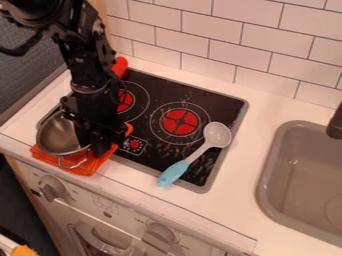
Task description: Move the metal bowl between the burners.
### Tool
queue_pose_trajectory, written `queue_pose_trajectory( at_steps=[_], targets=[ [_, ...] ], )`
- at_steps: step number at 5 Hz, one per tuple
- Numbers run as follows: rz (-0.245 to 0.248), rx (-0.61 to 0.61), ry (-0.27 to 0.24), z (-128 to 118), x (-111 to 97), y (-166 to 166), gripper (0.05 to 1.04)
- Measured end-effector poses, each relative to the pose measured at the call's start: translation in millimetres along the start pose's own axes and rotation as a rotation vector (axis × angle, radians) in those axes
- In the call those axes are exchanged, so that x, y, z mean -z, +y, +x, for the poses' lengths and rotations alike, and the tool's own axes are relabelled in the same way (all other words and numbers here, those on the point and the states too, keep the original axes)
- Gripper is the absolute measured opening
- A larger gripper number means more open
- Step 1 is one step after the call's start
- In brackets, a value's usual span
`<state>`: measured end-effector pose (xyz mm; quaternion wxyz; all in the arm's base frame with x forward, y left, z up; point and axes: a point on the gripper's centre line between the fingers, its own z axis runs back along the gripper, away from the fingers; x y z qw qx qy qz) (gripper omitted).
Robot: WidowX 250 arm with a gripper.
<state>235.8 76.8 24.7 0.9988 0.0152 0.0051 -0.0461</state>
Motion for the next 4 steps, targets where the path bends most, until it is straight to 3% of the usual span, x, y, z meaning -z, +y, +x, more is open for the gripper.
queue_pose_trajectory(
  at_steps=[1, 2, 4],
  targets=[
    [-0.044, 0.001, -0.029, -2.5, -18.0, 2.1, 0.106],
    [-0.08, 0.02, -0.044, 4.3, -30.7, -1.1, 0.072],
    [-0.038, 0.18, -0.142, 69.5, -39.4, -10.5, 0.072]
  ],
)
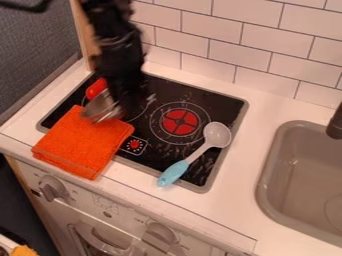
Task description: Move the metal bowl between the burners.
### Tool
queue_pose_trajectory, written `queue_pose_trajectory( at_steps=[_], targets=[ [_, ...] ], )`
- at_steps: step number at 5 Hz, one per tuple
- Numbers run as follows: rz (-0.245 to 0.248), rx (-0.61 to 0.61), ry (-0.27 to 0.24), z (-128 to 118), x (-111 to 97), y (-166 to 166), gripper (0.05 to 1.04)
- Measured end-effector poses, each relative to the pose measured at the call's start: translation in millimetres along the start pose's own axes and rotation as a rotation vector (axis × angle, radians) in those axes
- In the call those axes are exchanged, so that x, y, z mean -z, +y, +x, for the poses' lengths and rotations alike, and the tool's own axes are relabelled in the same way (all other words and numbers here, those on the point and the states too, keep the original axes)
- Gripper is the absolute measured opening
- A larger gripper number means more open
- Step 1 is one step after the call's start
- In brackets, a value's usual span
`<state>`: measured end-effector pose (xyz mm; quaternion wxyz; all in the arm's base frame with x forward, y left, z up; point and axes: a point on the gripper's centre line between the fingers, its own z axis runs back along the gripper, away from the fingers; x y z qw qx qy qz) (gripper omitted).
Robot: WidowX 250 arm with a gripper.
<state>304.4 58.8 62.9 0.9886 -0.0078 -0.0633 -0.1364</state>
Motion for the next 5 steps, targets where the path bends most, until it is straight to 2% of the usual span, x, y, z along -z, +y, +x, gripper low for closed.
queue_pose_trajectory(
  at_steps=[1, 2, 3, 4, 5],
  targets=[
    [0.0, 0.054, -0.015, 26.0, 4.4, -7.7, 0.072],
    [-0.006, 0.086, -0.014, 37.8, 10.8, -16.7, 0.072],
    [-0.003, 0.098, 0.013, 42.6, 21.5, -19.3, 0.072],
    [0.008, 0.108, 0.019, 47.8, 29.9, -18.6, 0.102],
    [0.004, 0.095, 0.051, 48.3, 38.5, -17.0, 0.277]
  ],
)
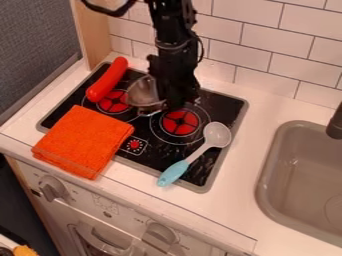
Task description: Move the metal bowl between the burners.
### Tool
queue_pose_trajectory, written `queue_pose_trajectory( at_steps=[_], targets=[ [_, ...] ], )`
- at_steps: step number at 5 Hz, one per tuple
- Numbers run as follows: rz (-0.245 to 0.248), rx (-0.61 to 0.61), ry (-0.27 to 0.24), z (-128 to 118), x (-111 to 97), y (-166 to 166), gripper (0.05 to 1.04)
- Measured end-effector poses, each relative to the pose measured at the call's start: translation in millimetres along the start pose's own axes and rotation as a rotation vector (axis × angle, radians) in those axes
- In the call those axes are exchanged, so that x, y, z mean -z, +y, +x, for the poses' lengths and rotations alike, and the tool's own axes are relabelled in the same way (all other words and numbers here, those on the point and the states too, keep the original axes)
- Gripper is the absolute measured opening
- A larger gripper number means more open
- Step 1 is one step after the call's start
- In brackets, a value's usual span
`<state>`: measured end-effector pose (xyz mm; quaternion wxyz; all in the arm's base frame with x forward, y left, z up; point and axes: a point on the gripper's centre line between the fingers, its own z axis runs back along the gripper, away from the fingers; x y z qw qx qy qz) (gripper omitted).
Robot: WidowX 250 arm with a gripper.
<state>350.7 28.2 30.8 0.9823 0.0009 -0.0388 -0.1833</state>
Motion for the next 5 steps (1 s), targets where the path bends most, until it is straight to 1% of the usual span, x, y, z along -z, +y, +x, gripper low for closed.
queue_pose_trajectory(
  at_steps=[1, 2, 3, 4, 5],
  targets=[
    [-0.028, -0.003, -0.021, 0.8, 0.3, 0.7, 0.559],
    [-0.047, -0.022, -0.043, 1.9, 1.8, -0.5, 0.874],
    [-0.012, -0.153, -0.006, -2.1, 2.2, 1.3, 1.017],
    [0.003, -0.226, 0.028, -4.1, 0.5, -5.0, 1.009],
    [0.111, -0.304, -0.053, -48.5, -59.8, -7.8, 1.005]
  ],
)
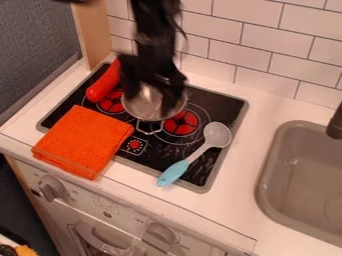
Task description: Move the metal bowl between the burners.
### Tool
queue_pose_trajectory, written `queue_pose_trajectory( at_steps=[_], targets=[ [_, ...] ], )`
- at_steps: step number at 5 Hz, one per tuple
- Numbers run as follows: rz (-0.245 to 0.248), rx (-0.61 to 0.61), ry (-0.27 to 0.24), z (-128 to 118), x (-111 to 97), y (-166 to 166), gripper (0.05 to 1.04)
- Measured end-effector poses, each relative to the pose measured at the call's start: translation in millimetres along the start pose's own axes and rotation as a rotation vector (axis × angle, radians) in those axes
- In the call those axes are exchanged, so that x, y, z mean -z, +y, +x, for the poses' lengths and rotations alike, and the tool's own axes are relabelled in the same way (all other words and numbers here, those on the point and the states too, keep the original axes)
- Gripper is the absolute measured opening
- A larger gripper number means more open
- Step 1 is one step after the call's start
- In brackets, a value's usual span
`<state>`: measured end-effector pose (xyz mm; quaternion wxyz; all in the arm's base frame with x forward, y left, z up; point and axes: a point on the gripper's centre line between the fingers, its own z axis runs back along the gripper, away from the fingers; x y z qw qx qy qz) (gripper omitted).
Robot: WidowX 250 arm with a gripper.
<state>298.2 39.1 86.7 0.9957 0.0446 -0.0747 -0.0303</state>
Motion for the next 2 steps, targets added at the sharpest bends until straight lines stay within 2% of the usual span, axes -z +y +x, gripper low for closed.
queue_pose_trajectory(
  at_steps=[1, 2],
  targets=[
    [0.006, 0.033, -0.034, -21.3, -11.5, -9.2, 1.002],
    [-0.003, 0.054, -0.059, -19.0, -10.6, -10.3, 1.001]
  ],
)
